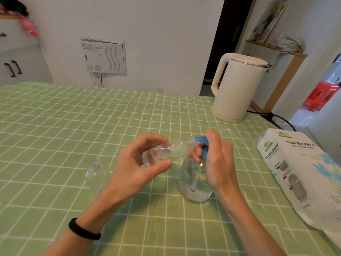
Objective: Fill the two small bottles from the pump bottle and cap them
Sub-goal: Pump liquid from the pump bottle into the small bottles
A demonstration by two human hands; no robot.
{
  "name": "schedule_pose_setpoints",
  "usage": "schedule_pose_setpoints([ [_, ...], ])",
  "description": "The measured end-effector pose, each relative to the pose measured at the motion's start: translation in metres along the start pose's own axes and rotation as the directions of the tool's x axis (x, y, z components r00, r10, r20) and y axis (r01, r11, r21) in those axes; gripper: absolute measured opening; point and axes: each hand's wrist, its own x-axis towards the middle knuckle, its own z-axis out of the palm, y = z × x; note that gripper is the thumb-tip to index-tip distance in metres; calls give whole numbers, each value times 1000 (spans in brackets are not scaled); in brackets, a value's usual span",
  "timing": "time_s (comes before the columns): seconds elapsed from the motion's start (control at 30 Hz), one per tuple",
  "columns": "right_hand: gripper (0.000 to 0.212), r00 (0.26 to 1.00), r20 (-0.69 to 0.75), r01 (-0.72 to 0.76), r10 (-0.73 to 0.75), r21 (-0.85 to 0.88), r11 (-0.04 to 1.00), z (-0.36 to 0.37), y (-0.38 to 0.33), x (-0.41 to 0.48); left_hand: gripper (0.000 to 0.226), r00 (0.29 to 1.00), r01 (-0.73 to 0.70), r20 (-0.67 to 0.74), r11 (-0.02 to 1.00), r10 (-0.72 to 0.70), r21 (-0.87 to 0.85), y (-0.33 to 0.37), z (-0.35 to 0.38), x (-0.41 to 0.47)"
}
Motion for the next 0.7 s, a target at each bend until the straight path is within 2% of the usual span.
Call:
schedule_pose_setpoints([
  [0.27, 49, 1000, 15, 22, -22, 37, 999, -1, -2, 3, 48, 989, -148, 12, 964, 149, 221, 4, 3, 0],
  [0.43, 51, 999, 8, 42, -42, 24, 999, -1, -1, 1, 54, 982, -183, 29, 905, 187, 383, 10, 3, -3],
  [0.7, 60, 1000, -28, 8, -7, 35, 999, 1, -3, 0, 57, 981, -193, 63, 892, 184, 409, 9, 6, -5],
])
